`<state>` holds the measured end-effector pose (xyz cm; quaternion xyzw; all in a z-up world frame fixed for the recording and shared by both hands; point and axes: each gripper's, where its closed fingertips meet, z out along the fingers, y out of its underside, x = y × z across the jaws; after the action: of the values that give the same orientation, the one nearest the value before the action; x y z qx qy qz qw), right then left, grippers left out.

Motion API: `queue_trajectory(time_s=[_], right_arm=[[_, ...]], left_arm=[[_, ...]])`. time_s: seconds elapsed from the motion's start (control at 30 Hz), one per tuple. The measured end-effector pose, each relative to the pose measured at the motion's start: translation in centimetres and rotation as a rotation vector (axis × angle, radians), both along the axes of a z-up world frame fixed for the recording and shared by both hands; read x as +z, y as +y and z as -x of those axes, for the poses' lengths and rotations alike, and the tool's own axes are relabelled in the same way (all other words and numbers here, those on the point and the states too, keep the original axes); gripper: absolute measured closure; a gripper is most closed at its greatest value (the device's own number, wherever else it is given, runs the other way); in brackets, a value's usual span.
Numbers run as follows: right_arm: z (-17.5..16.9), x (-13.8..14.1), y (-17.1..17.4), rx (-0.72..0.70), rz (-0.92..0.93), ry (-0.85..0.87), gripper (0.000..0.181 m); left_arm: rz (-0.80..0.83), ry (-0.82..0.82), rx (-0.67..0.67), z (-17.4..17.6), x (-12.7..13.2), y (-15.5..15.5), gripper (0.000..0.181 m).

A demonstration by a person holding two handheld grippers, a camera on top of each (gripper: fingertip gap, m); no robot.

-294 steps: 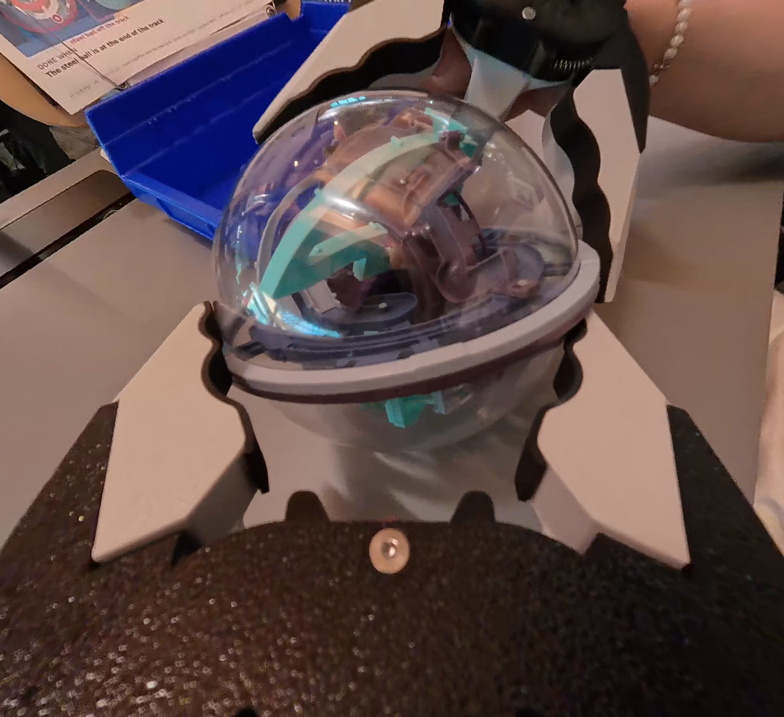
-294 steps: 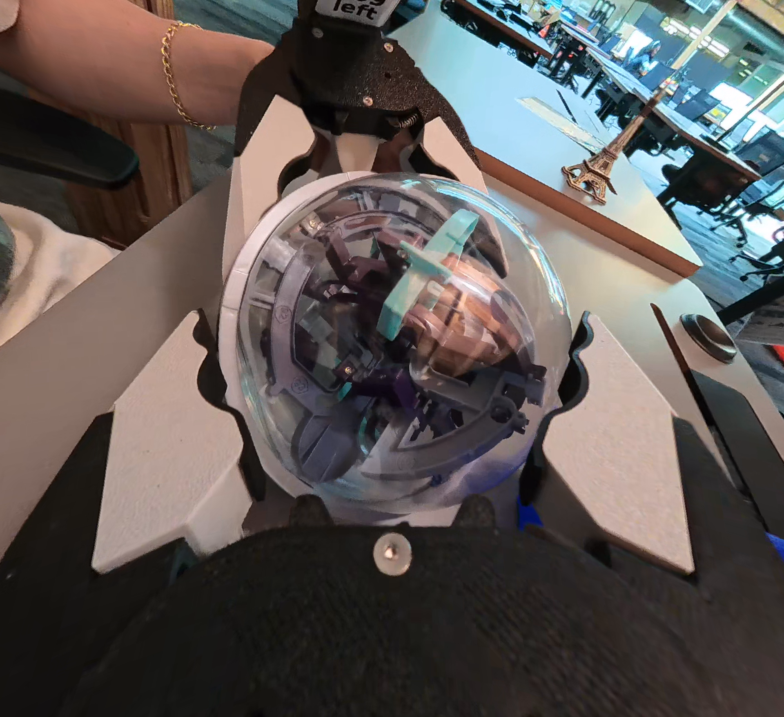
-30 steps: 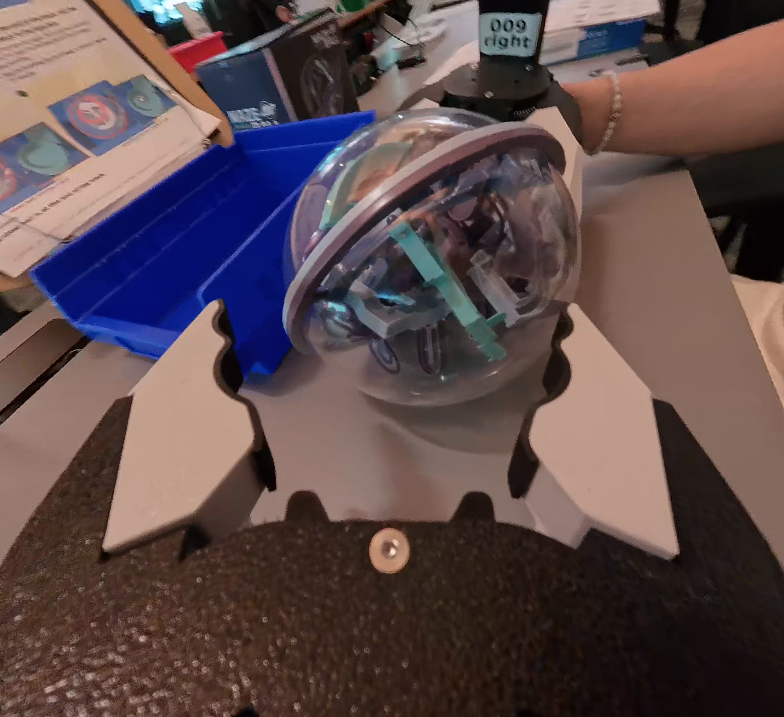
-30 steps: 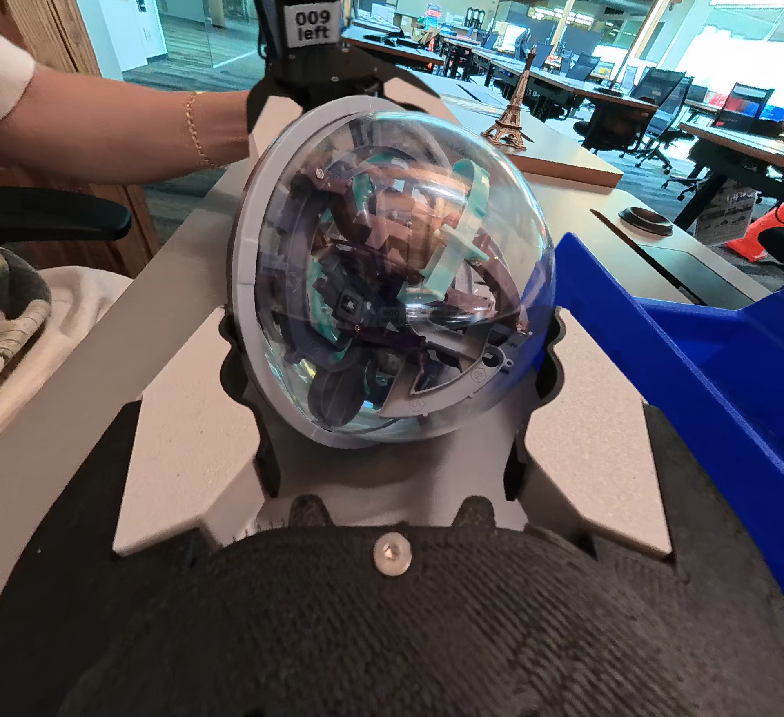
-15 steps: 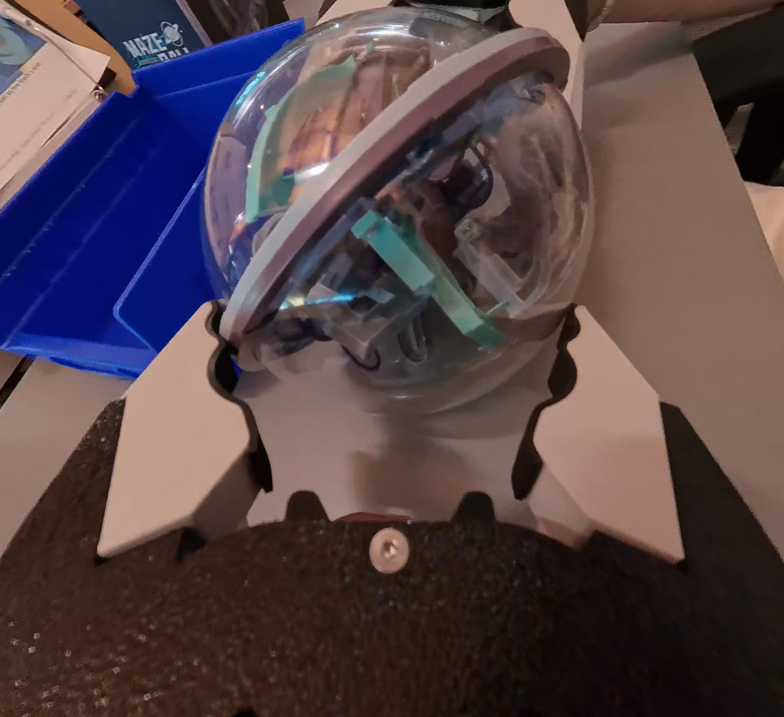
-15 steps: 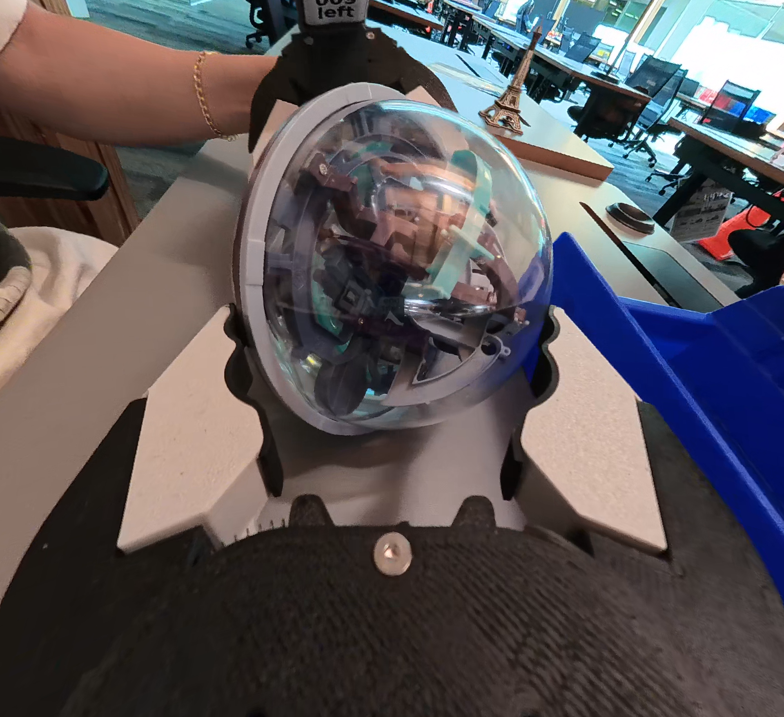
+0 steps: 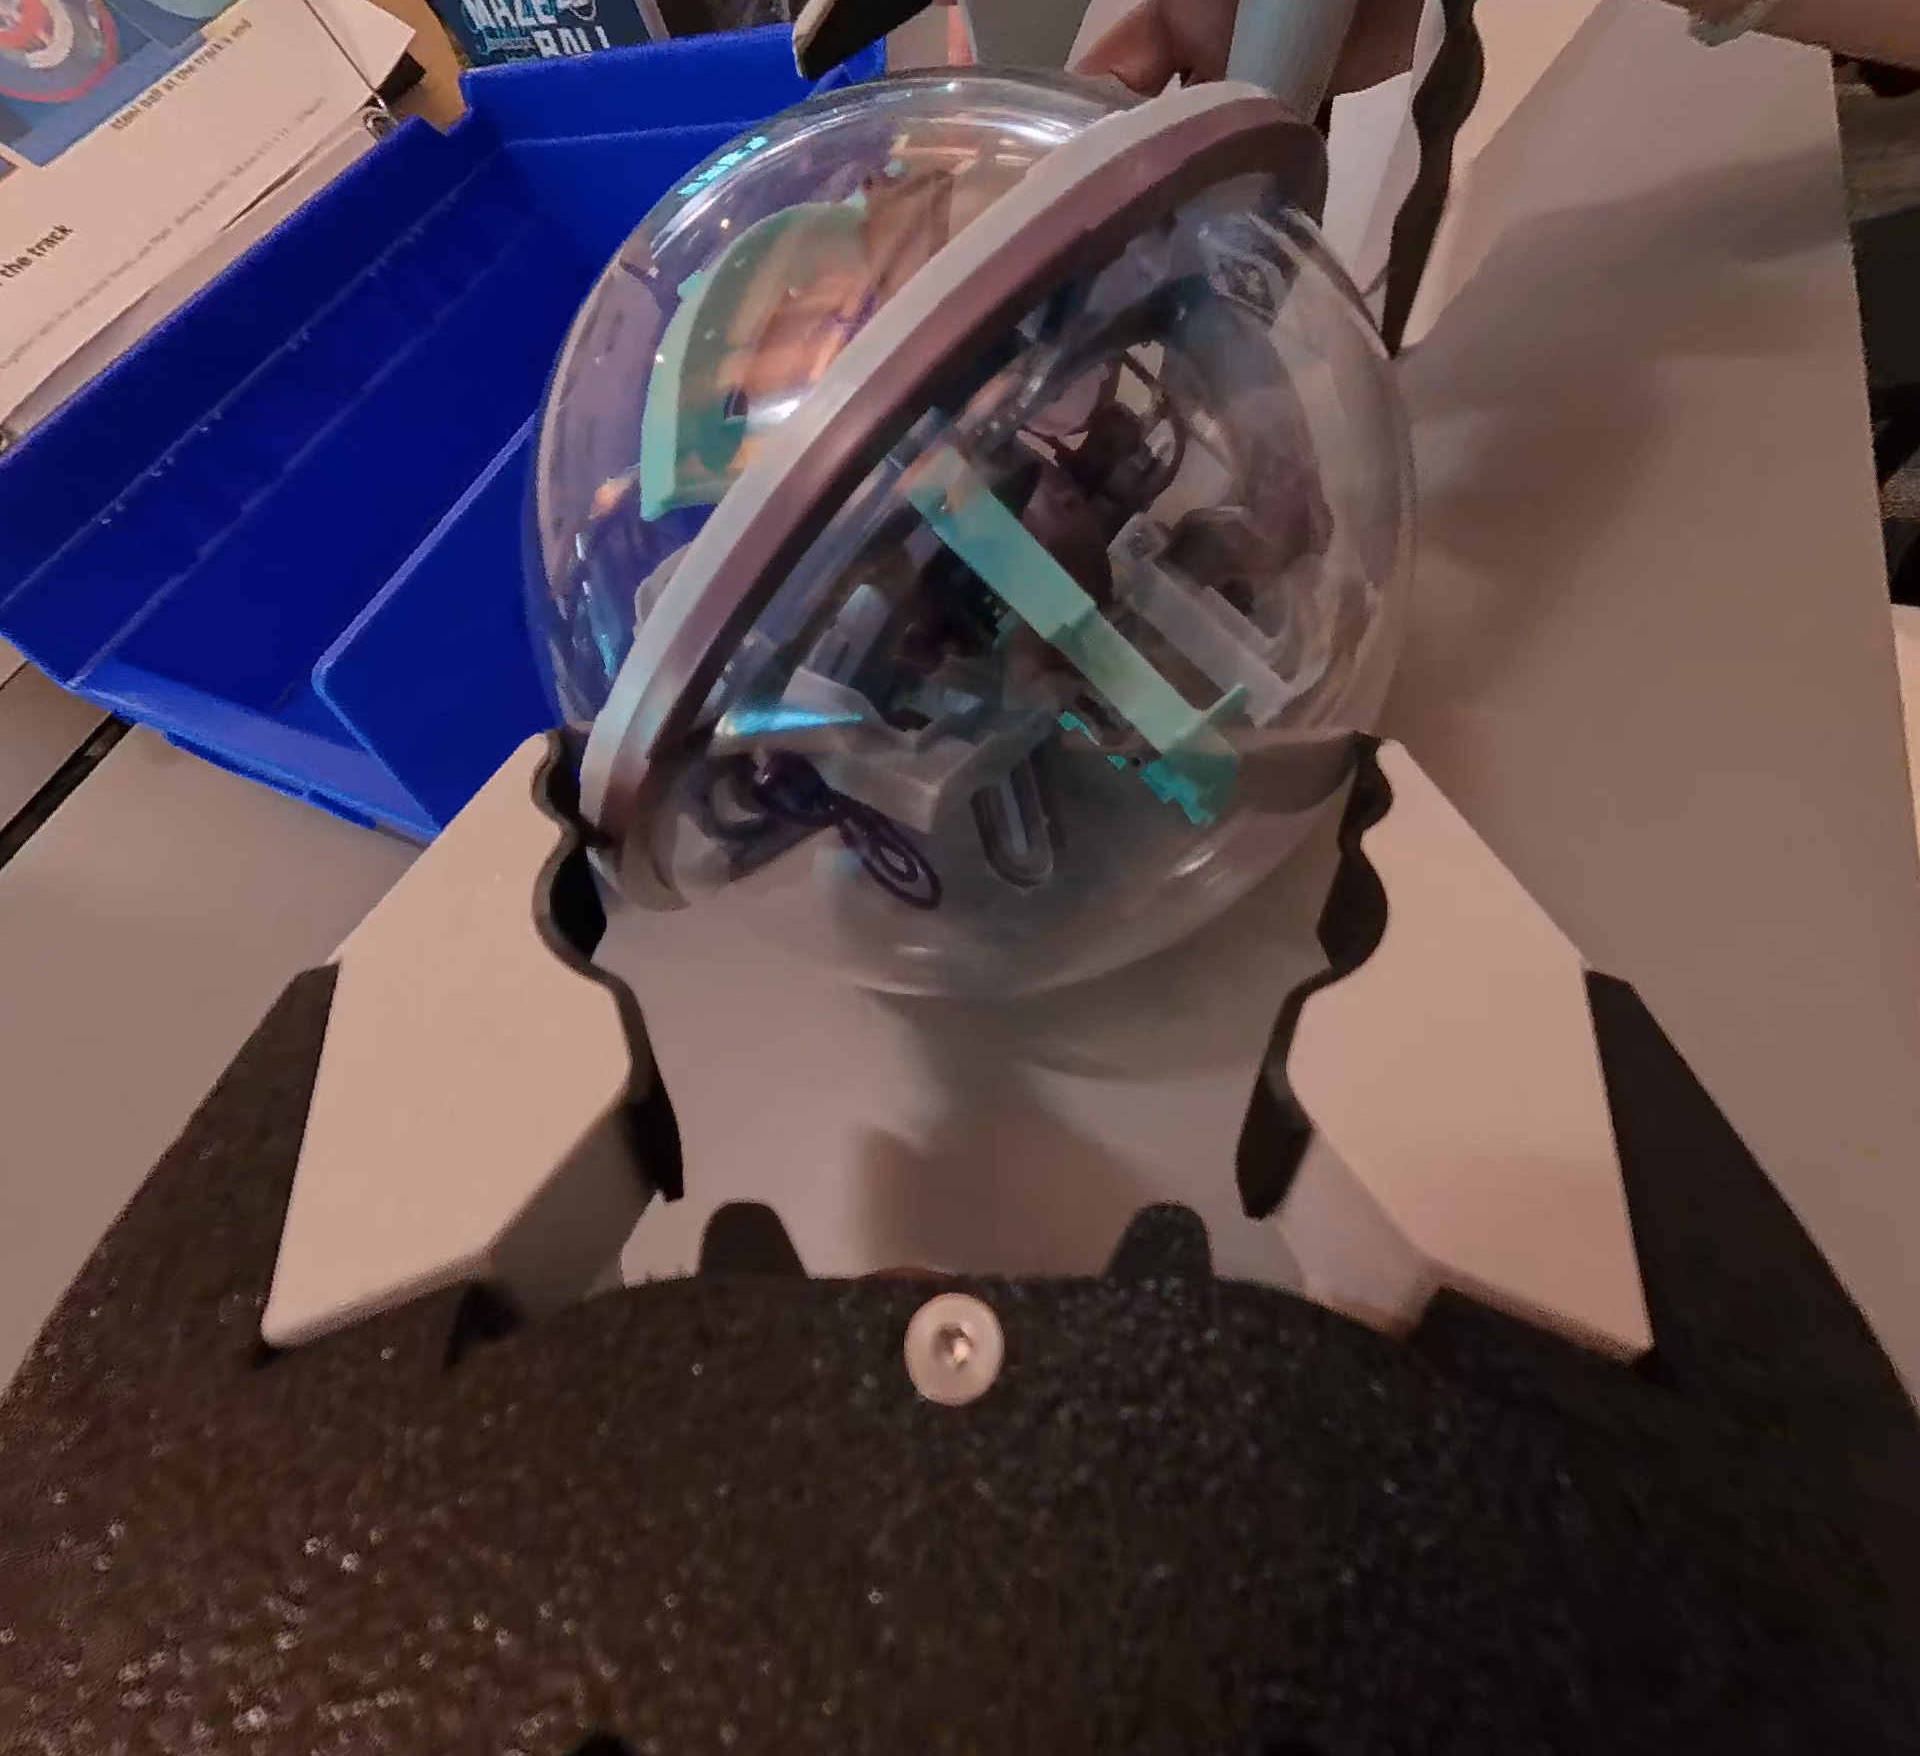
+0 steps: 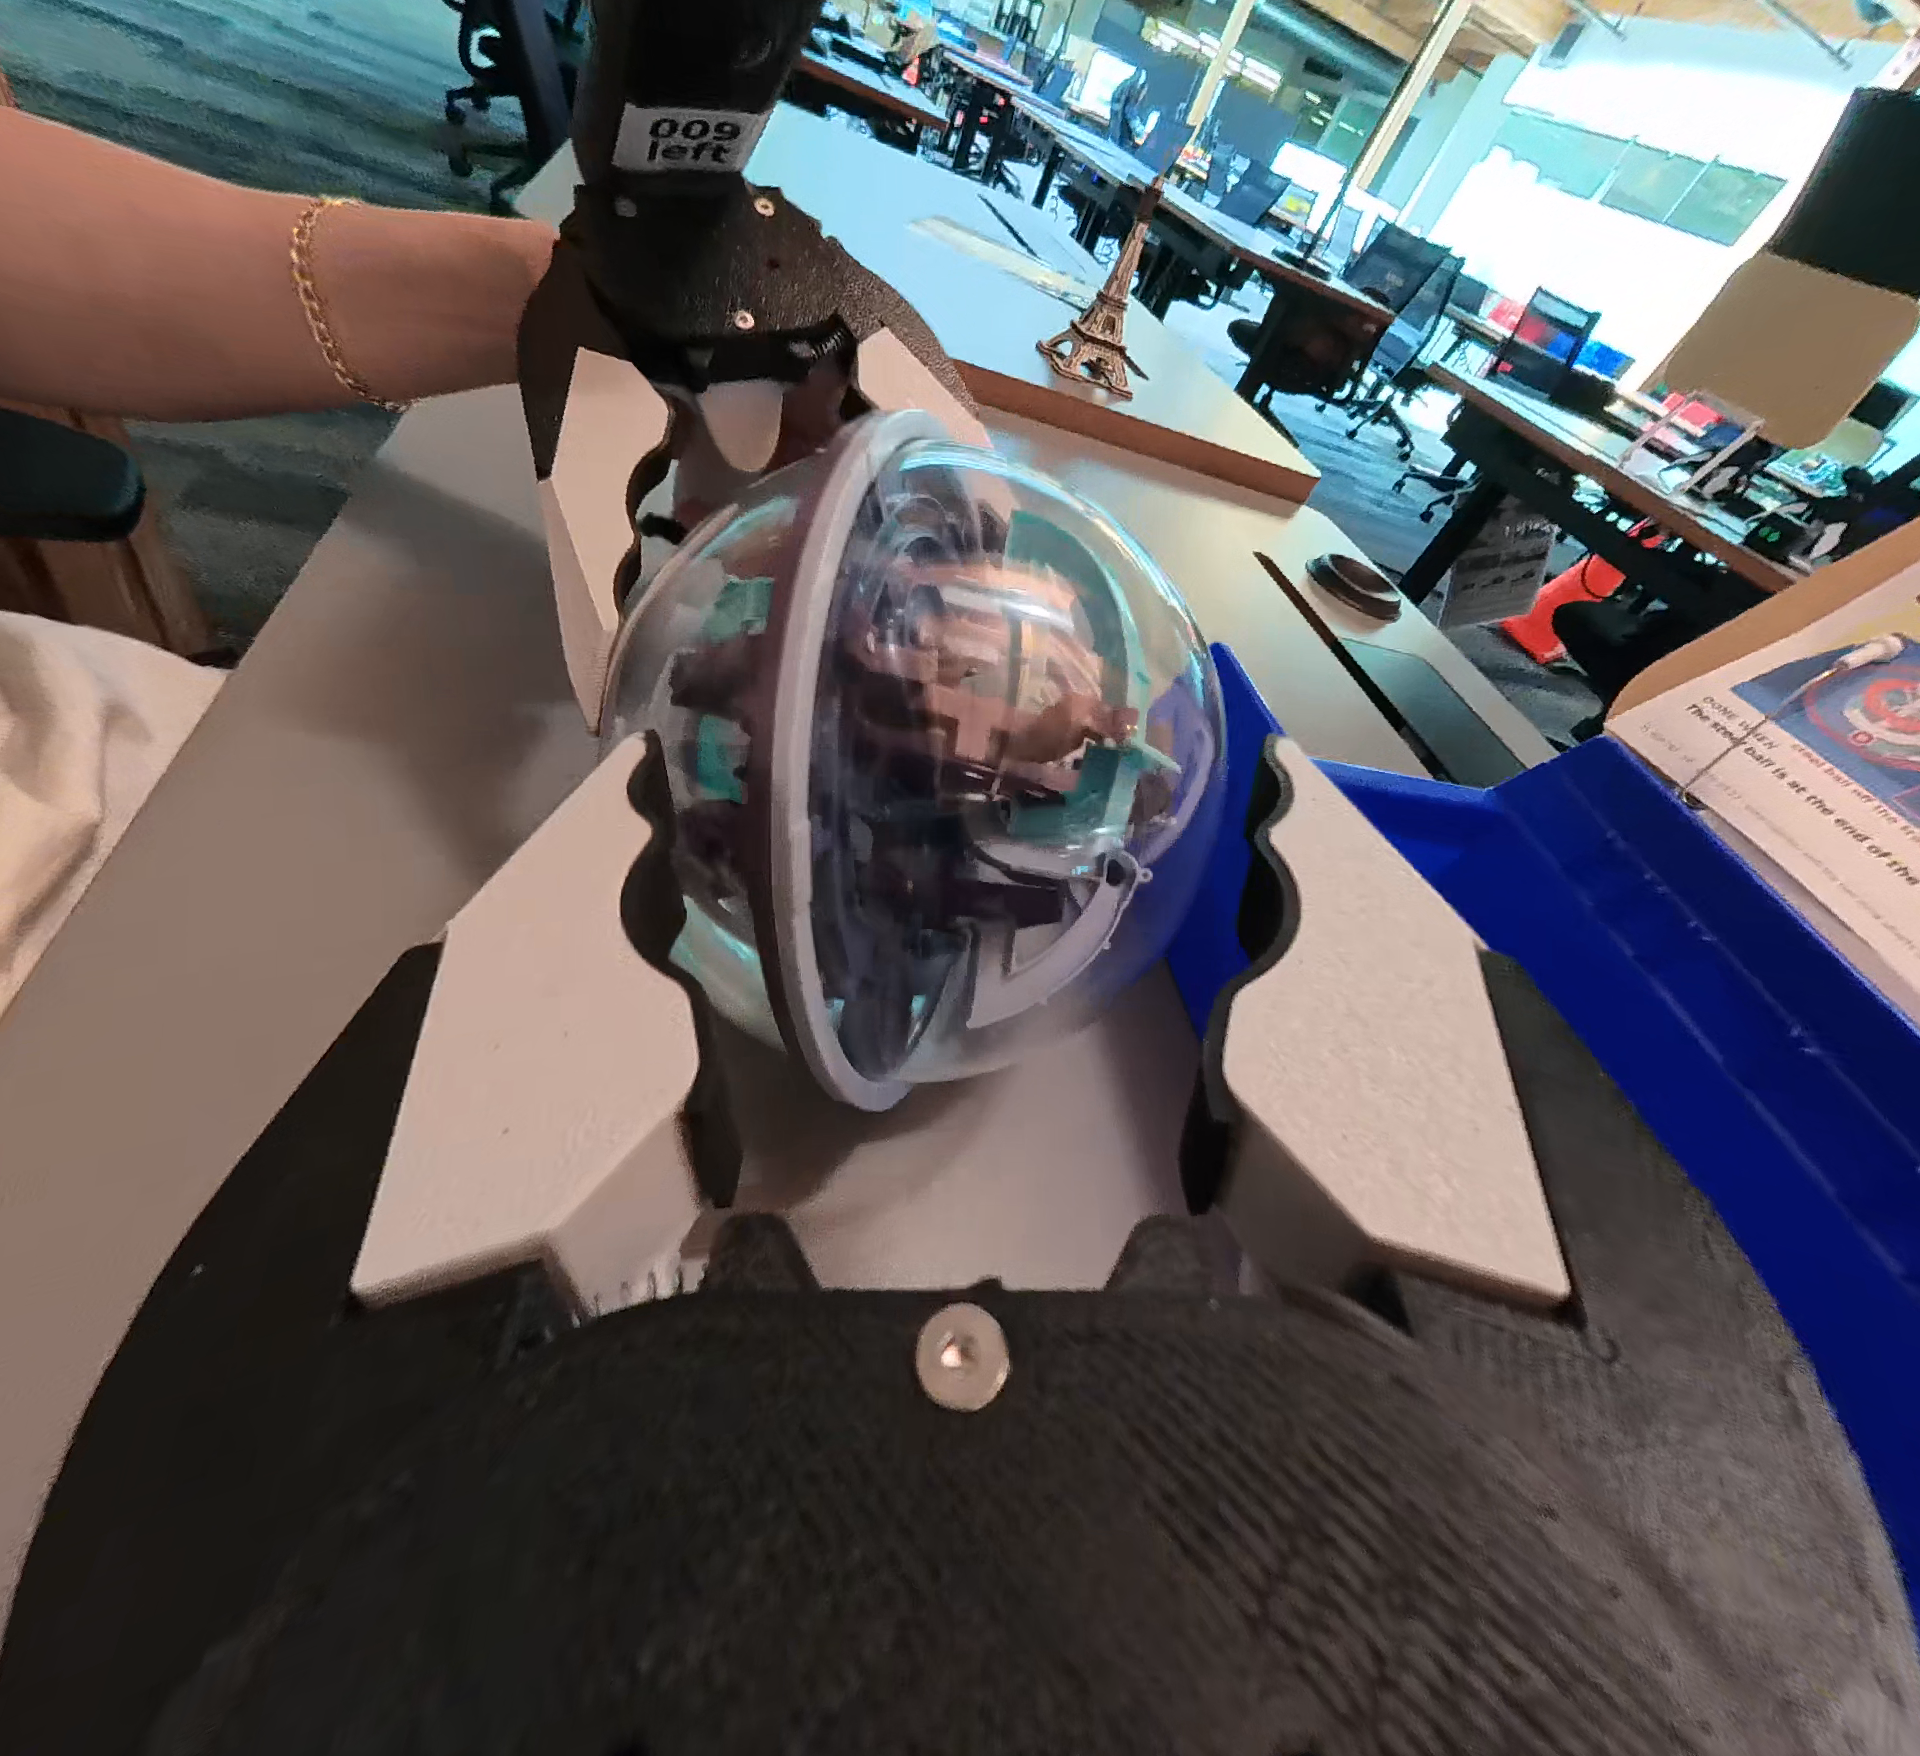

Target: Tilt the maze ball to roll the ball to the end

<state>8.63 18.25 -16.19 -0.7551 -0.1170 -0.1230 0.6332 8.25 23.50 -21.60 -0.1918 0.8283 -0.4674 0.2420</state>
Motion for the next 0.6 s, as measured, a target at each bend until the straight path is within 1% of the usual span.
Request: queue_trajectory(time_s=[0.07,0.17,0.27,0.37,0.5,0.53,0.6], right_arm=[[0.2,-0.1,0.2,0.013,0.022,-0.005,0.071],[-0.1,-0.4,0.2,0.007,0.043,-0.008,0.069],[-0.3,-0.8,0.0,0.011,0.045,0.010,0.067],[-0.1,-1.5,-0.7,0.045,0.059,0.042,0.067],[-0.8,-2.0,-1.6,0.050,0.042,0.121,0.069],[-1.0,-2.0,-1.7,0.046,0.028,0.135,0.071],[-1.2,-1.9,-1.6,0.041,0.003,0.148,0.075]], left_arm=[[-0.011,-0.008,0.024,0.0,0.0,-0.3,0.043],[-0.025,0.016,0.101,-0.3,0.0,-0.4,0.043],[0.023,0.021,0.126,-0.2,0.5,-1.1,0.043],[0.027,-0.025,0.071,0.1,1.0,-1.5,0.048],[-0.037,-0.117,-0.033,0.3,0.8,-0.8,0.057],[-0.011,-0.121,-0.033,-0.1,0.9,-0.6,0.057],[0.075,-0.054,-0.039,-0.6,0.7,-0.8,0.052]])
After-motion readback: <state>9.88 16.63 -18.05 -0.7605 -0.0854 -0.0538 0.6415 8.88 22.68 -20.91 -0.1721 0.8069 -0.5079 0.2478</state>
